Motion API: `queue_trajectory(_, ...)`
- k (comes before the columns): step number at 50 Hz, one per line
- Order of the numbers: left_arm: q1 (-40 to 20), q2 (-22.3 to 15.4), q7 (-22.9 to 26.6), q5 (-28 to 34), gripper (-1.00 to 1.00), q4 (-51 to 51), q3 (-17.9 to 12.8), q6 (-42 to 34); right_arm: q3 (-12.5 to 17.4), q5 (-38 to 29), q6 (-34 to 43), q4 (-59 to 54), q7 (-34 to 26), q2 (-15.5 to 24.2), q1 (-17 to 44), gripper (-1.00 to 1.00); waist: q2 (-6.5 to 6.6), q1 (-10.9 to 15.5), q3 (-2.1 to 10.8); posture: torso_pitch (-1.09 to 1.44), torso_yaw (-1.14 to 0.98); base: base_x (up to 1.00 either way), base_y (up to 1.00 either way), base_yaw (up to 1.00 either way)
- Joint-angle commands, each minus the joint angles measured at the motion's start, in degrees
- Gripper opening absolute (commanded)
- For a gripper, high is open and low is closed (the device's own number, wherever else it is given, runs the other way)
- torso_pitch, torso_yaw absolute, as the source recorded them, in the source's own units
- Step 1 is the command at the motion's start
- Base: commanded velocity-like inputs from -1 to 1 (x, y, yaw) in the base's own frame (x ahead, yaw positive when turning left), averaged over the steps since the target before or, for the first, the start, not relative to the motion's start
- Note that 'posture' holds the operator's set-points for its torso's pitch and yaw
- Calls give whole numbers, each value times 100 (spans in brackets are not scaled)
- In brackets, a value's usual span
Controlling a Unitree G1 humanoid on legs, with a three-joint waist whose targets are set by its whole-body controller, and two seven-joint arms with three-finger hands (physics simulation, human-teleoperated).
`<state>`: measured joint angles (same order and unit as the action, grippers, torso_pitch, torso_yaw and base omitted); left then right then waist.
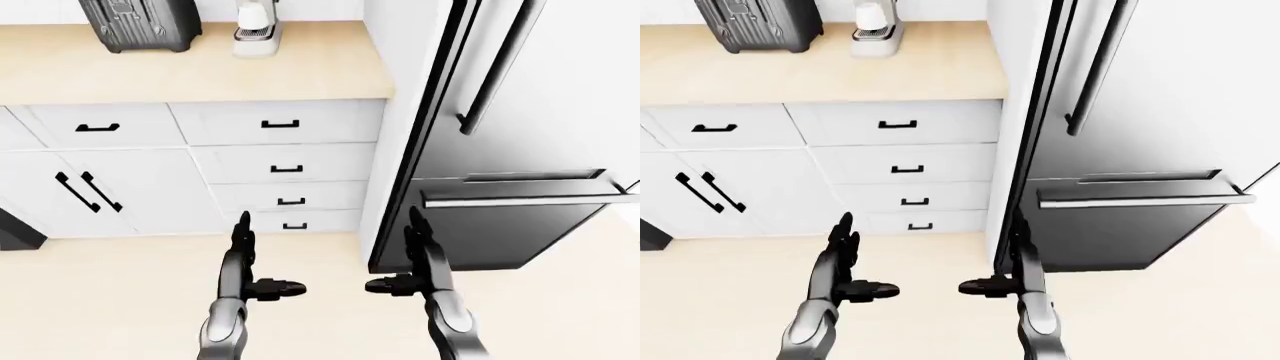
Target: Pick the mug from under the coffee machine dispenser and place it on the counter.
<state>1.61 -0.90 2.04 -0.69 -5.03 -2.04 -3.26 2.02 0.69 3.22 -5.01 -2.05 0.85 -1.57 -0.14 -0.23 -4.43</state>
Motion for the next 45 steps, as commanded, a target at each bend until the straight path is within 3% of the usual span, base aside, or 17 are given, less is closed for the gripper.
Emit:
queue_trajectory(1, -174, -74, 86, 63, 100, 667, 28, 499, 19, 50, -346, 462, -49, 39, 217, 100, -45, -12, 5, 0, 0, 0, 0, 0)
queue_trajectory(3, -188, -65, 100, 78, 100, 758, 3, 433, 30, 71, -326, 512, -76, 45, 228, 100, -5, 42, 359, 0, 0, 0, 0, 0)
queue_trajectory(4, -189, -65, 104, 104, 100, 810, 8, 391, 36, 64, -333, 500, -75, 50, 250, 100, -7, 42, 301, 0, 0, 0, 0, 0)
queue_trajectory(5, -196, -64, 108, 123, 100, 841, 6, 376, 42, 67, -316, 523, -83, 55, 261, 100, -41, 34, 96, 0, 0, 0, 0, 0)
queue_trajectory(7, -237, -56, 83, 76, 100, 836, -54, 303, 56, 67, -288, 562, -109, 72, 279, 100, -48, 42, 397, 0, 0, 0, 0, 0)
queue_trajectory(8, -262, -68, 63, 77, 100, 805, -81, 291, 69, 72, -277, 562, -126, 83, 298, 100, -47, 47, 430, 0, 0, 0, 0, 0)
queue_trajectory(26, -648, -345, 114, -203, 100, 1400, -544, -263, 438, 130, 51, 862, -323, 355, 764, 100, -17, 39, 533, 0, 0, 0, 0, 0)
queue_trajectory(45, -1142, -733, -46, -420, 100, 2322, -1071, -1200, 1017, 562, 839, 1407, -51, 854, 1504, 100, -15, 37, 459, 0, 0, 0, 0, 0)
